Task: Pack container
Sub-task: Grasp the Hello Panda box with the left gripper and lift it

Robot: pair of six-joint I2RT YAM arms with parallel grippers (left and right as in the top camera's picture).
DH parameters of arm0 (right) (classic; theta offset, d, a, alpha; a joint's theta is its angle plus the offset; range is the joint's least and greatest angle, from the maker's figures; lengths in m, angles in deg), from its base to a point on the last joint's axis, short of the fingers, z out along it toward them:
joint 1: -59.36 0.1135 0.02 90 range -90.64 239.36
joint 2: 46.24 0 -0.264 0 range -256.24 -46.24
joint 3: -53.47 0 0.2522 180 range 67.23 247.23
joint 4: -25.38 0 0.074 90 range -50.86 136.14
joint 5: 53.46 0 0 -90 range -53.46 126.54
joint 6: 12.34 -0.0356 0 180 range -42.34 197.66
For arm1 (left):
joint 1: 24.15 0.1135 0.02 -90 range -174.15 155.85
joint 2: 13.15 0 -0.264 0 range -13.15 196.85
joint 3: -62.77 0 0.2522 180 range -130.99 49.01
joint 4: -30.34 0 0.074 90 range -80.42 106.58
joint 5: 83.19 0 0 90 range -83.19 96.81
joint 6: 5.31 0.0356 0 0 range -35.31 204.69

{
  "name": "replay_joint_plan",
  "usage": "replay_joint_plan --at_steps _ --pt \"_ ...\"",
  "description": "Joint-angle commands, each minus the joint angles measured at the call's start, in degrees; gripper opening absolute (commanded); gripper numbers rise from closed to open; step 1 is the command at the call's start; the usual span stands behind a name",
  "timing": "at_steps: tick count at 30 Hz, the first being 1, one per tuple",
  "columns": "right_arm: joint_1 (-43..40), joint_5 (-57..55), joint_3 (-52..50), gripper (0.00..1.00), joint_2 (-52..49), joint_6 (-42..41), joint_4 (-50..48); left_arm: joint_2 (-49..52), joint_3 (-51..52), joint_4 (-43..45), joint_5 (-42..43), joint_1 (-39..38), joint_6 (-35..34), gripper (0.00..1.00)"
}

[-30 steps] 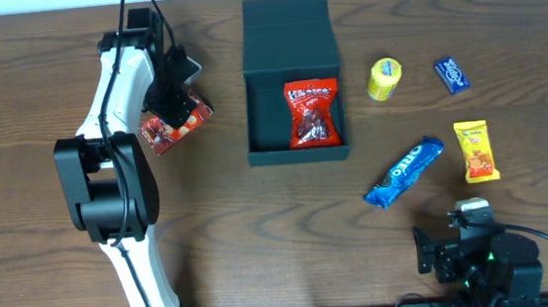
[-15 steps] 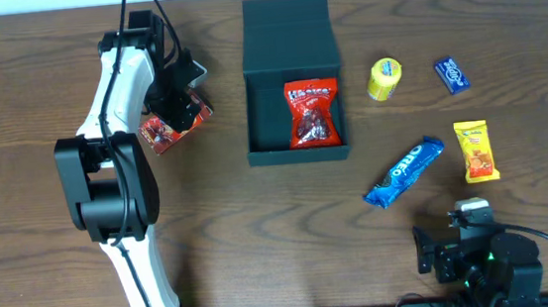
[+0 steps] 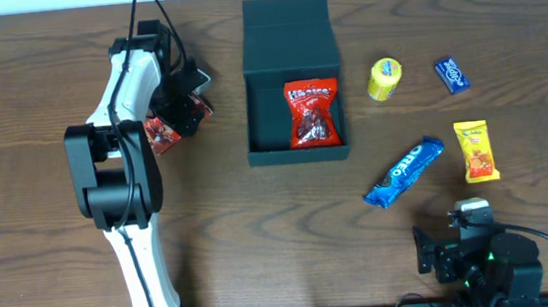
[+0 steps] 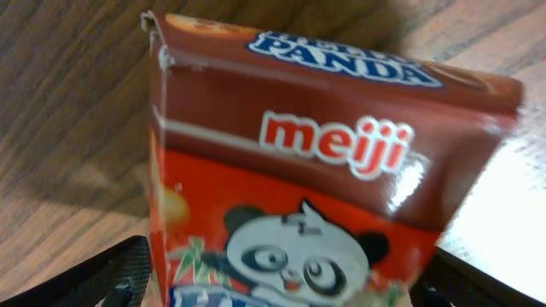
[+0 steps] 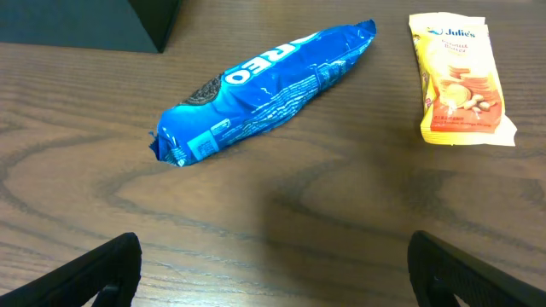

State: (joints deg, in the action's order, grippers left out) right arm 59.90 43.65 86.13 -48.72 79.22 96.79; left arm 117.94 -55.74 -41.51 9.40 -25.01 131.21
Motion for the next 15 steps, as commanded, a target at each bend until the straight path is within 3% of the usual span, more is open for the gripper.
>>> replay_joint_plan --at_steps 1,11,15 --pt "-0.35 0.44 -0.35 0.99 0.35 0.66 0.20 1.49 -0.24 -0.09 -0.17 -0.17 -0.46 0.95" --pt "-0.35 0.44 -0.35 0.99 0.35 0.66 0.20 1.60 -0.20 -0.13 -0.02 -0.44 -1.42 1.00" --pt "-0.35 0.44 -0.35 0.99 0.35 0.66 0.20 1.60 0.04 -0.13 -0.04 -0.52 -1.55 0.89"
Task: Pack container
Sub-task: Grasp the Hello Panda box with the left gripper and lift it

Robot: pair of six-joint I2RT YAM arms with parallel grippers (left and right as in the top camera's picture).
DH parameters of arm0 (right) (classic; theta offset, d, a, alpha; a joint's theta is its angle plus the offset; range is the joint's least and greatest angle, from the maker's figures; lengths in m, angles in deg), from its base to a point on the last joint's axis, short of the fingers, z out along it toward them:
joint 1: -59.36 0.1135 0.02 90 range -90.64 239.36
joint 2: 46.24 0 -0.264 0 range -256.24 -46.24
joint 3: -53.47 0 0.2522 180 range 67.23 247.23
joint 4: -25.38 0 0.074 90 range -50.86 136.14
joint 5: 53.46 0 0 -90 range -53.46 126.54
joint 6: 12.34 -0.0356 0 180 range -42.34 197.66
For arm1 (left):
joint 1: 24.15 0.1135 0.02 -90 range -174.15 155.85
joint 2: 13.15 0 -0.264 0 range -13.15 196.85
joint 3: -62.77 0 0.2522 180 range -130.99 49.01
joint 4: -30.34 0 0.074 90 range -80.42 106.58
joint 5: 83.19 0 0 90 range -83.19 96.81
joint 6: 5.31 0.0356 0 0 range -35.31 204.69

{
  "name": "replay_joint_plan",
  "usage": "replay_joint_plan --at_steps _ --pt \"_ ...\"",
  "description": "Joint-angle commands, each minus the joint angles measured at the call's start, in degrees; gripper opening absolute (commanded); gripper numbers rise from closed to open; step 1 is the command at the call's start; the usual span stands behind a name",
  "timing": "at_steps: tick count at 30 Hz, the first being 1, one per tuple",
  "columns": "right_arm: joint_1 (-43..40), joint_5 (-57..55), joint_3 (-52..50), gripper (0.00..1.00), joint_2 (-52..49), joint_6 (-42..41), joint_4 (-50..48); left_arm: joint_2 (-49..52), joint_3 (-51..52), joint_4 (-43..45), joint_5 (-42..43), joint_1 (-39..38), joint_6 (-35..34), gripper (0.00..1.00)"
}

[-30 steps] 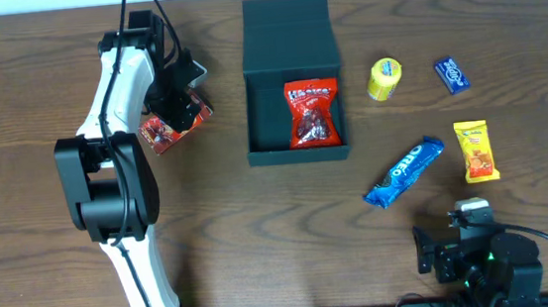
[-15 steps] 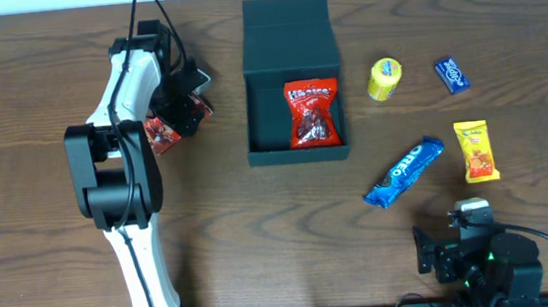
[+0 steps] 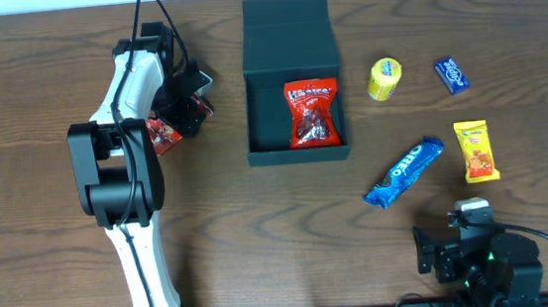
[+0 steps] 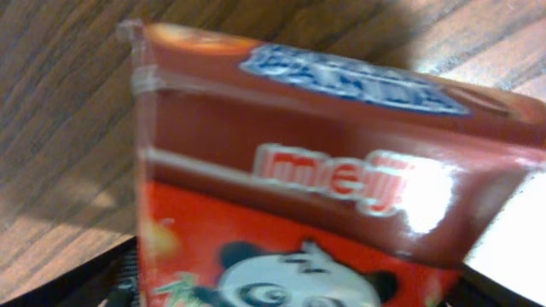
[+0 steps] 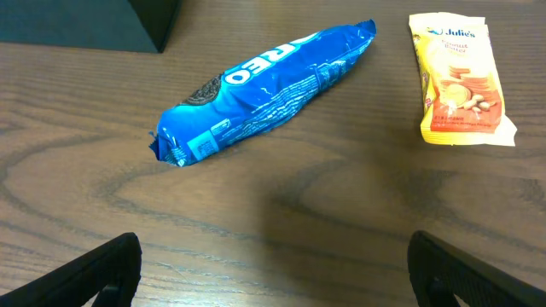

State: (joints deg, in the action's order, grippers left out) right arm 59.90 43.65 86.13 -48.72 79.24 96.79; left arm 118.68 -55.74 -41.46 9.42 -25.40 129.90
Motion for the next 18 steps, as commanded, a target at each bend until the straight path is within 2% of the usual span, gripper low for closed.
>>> replay_joint_plan --at_steps 1,4,6,8,18 --pt "-0.35 0.44 -0.35 0.99 0.35 0.63 0.20 0.85 0.04 -0.20 -0.07 -0.17 -0.26 0.87" --pt "-0.35 0.44 -0.35 0.99 0.35 0.63 0.20 0.85 0.04 -0.20 -0.07 -0.31 -0.26 0.80" --pt "-0.35 0.44 -0.35 0.99 0.35 0.63 0.20 0.85 0.04 -0.20 -0.07 -0.39 -0.46 0.69" --pt "-0.35 0.44 -0.35 0.99 0.35 0.63 0.20 0.85 0.04 -0.22 -0.04 -0.55 -0.70 0.65" --pt "-0.35 0.44 -0.35 0.99 0.35 0.63 0.20 0.85 0.04 -0.42 -0.07 -1.40 -2.05 0.60"
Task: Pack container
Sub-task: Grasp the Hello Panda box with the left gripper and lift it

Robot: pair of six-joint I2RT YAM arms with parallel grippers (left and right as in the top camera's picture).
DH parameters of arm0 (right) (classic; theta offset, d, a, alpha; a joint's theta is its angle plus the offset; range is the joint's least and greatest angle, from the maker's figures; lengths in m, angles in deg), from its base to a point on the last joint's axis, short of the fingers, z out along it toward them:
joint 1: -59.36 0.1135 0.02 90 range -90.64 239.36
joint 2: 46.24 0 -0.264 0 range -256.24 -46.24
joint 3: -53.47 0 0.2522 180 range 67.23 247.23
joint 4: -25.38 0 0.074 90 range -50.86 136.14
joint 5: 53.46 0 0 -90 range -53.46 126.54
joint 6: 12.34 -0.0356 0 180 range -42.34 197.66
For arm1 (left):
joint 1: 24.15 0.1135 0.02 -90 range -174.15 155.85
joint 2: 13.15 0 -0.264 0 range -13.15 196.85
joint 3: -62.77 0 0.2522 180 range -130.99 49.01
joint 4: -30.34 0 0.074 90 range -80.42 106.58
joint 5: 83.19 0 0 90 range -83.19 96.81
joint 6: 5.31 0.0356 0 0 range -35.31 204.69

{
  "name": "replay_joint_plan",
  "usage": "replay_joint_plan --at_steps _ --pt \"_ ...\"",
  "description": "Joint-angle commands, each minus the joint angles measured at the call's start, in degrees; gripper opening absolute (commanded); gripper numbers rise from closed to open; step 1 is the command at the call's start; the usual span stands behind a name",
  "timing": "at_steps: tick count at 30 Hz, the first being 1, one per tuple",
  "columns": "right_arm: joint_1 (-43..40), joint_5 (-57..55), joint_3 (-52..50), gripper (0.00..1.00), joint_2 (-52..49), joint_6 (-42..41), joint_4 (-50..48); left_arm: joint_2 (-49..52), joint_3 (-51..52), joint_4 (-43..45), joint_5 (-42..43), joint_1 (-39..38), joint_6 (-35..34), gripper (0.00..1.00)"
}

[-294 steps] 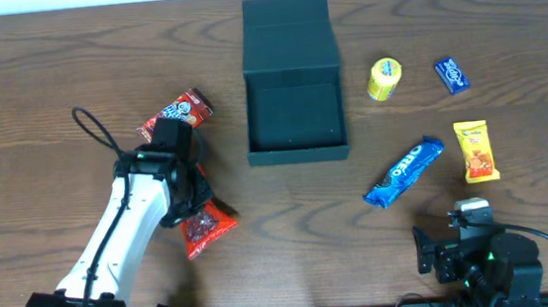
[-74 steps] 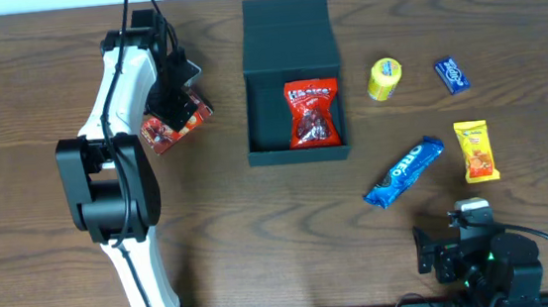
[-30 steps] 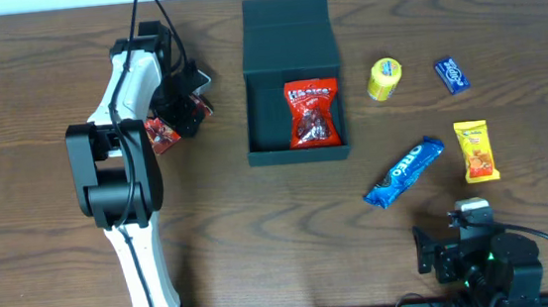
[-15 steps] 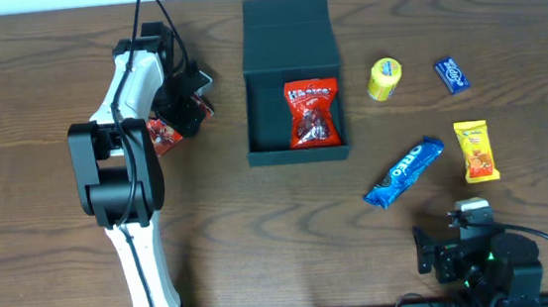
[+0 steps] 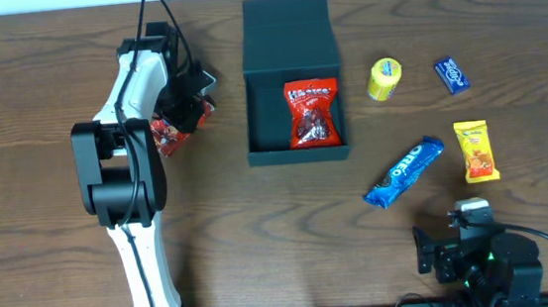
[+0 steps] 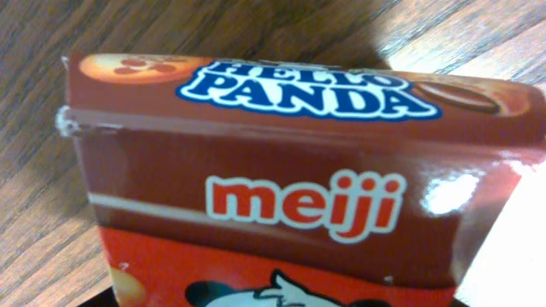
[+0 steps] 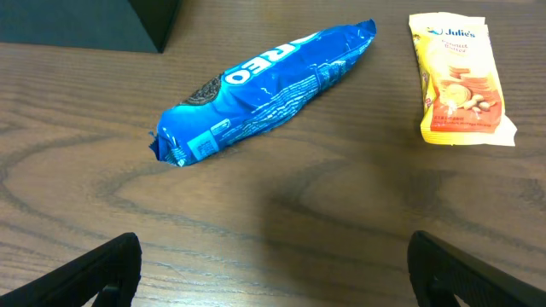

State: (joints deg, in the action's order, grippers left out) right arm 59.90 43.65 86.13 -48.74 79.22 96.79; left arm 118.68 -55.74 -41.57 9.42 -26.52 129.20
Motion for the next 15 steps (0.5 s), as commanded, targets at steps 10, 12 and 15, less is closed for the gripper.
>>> replay_joint_plan --at_steps 10,12,15 --pt "-0.35 0.44 -0.35 0.99 0.37 0.66 0.20 0.85 0.04 -0.85 0.00 -0.35 -3.02 0.52" --pt "-0.35 0.44 -0.35 0.99 0.37 0.66 0.20 0.85 0.04 -1.09 -0.02 -0.39 -3.19 0.51" --pt "-0.35 0.44 -0.35 0.99 0.37 0.66 0.20 0.85 0.04 -1.14 0.00 -0.68 -4.02 0.48"
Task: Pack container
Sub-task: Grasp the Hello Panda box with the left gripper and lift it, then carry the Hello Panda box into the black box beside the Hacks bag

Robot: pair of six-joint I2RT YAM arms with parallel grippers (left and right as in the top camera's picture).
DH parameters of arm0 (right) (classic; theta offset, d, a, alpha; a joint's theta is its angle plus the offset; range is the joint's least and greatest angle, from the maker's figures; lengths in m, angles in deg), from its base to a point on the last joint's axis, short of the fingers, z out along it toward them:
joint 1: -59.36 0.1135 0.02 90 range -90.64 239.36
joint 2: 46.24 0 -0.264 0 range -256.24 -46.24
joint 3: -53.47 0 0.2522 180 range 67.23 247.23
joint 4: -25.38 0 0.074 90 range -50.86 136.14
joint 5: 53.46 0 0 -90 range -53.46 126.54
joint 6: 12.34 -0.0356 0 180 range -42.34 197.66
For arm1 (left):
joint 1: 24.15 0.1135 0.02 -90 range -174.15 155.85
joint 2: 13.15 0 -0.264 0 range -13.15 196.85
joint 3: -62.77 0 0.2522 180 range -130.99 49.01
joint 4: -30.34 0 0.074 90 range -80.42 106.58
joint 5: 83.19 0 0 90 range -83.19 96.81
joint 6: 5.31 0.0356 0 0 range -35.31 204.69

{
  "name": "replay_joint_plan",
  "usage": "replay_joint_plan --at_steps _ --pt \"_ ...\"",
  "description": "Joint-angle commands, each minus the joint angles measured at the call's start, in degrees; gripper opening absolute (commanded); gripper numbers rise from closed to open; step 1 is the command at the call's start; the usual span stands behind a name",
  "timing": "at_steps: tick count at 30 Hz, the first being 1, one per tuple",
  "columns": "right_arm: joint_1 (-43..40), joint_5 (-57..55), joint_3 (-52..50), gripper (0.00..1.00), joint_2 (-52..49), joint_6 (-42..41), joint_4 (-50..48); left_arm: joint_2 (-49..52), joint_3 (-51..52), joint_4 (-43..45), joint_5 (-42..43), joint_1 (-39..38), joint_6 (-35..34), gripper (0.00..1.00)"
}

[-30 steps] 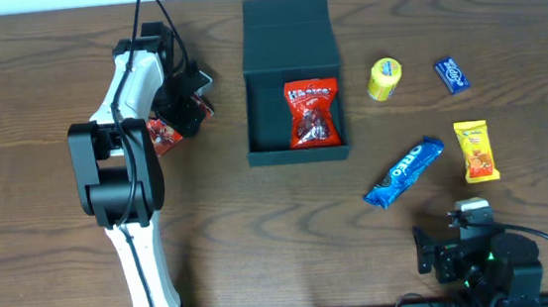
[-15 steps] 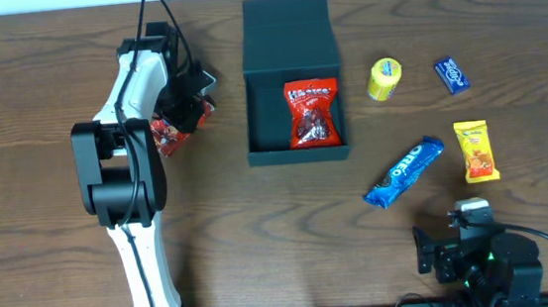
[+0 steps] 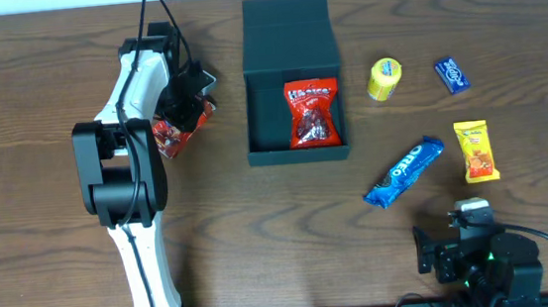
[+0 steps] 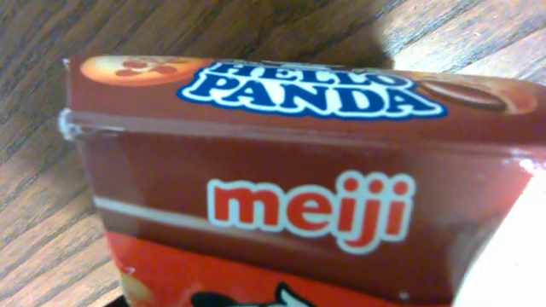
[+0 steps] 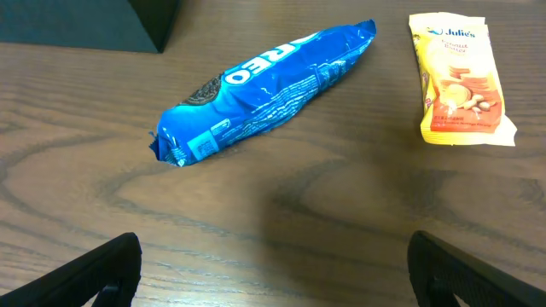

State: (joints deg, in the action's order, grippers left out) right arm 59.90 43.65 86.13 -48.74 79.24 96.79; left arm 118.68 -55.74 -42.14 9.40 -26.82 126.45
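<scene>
A red-brown Hello Panda packet (image 4: 299, 196) fills the left wrist view, and my left gripper (image 3: 188, 99) is shut on it left of the dark green box (image 3: 256, 115). In the overhead view the packet (image 3: 175, 134) hangs below the gripper. A red snack bag (image 3: 312, 112) lies inside the box. Near the table's front right, my right gripper (image 5: 273, 286) stands open over bare wood. A blue Oreo pack (image 5: 264, 89) and a yellow Julie's packet (image 5: 461, 77) lie ahead of it.
A yellow round snack (image 3: 385, 78) and a small blue wrapper (image 3: 451, 74) lie right of the box. The box's lid (image 3: 285, 18) stands open at the far side. The left arm (image 3: 120, 157) stretches along the table's left part.
My left gripper and the Hello Panda packet have shifted slightly right, toward the box. The right arm has not moved.
The left gripper held the Hello Panda packet left of the box at the oldest moment. At each later moment the packet stood a little further right and turned in the wrist view. The right gripper stayed open and still throughout.
</scene>
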Motion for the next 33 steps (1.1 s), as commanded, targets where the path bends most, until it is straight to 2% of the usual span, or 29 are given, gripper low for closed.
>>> replay_joint_plan --at_steps 1,9,12,25,31,33 --pt "-0.35 0.44 -0.35 0.99 0.37 0.63 0.20 0.83 0.04 -0.57 0.02 -0.50 -1.60 0.47" --pt "-0.35 0.44 -0.35 0.99 0.37 0.63 0.20 0.59 0.04 -0.57 0.04 -1.46 -4.59 0.39" --pt "-0.35 0.44 -0.35 0.99 0.37 0.63 0.20 0.22 0.02 -0.63 0.44 -1.53 -5.95 0.32" --pt "-0.35 0.44 -0.35 0.99 0.37 0.63 0.20 -8.37 0.02 -1.92 1.92 -1.81 -11.85 0.27" --pt "-0.35 0.44 -0.35 0.99 0.37 0.63 0.20 -15.41 0.02 -4.15 1.95 -2.56 -17.73 0.27" --pt "-0.35 0.44 -0.35 0.99 0.37 0.63 0.20 -17.88 0.02 -5.35 1.95 -3.58 -20.02 0.24"
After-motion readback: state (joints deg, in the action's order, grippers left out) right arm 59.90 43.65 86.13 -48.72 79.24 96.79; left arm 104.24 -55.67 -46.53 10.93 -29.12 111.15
